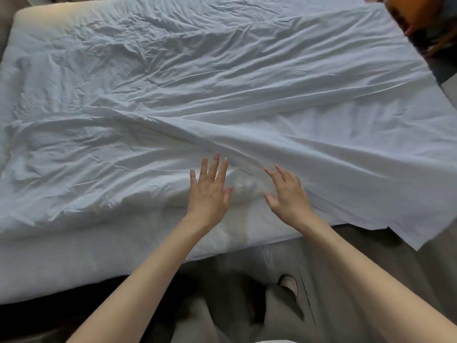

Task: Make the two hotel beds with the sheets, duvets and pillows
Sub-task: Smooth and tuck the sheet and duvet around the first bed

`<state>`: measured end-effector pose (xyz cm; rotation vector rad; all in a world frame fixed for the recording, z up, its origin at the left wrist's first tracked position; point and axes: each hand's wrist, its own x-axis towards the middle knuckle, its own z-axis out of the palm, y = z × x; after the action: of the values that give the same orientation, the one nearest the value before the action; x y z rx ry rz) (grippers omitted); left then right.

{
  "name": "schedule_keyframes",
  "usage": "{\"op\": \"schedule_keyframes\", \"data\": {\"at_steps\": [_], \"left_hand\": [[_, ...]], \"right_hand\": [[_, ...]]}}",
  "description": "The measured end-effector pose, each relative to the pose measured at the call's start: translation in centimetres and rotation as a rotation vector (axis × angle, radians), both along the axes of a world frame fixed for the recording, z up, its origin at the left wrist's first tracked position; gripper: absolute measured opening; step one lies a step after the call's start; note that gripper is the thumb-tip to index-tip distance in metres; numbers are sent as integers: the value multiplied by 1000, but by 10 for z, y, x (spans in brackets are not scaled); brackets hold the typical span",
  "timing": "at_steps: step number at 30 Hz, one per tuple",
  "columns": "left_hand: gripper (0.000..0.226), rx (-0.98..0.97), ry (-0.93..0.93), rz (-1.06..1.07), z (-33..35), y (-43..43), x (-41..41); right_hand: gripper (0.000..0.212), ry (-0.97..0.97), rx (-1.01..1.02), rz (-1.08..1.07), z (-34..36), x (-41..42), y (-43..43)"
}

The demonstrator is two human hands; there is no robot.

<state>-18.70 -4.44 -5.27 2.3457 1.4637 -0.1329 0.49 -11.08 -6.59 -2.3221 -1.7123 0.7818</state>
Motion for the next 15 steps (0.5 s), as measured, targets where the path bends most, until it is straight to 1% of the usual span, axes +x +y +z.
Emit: {"op": "schedule_keyframes", "data": {"at_steps": [2,4,7,11,15], "left_hand": [[66,-25,10,-4,-6,-19,47],[67,-91,-17,0,-13,-37,91],[67,-140,-33,-26,-28,-55,142],[67,-132,22,-114,-50,-62,181],[69,-125,79,-176,-76,-49,201]], "right_hand": [[63,22,-49,-48,-4,48,-25],[64,56,-99,-100,-7,91,-50],[64,81,-125,-143,-13,144,-81],[64,96,-152,-183,-29,187,-106],[67,70,-194,-195,-59,204,-107]]}}
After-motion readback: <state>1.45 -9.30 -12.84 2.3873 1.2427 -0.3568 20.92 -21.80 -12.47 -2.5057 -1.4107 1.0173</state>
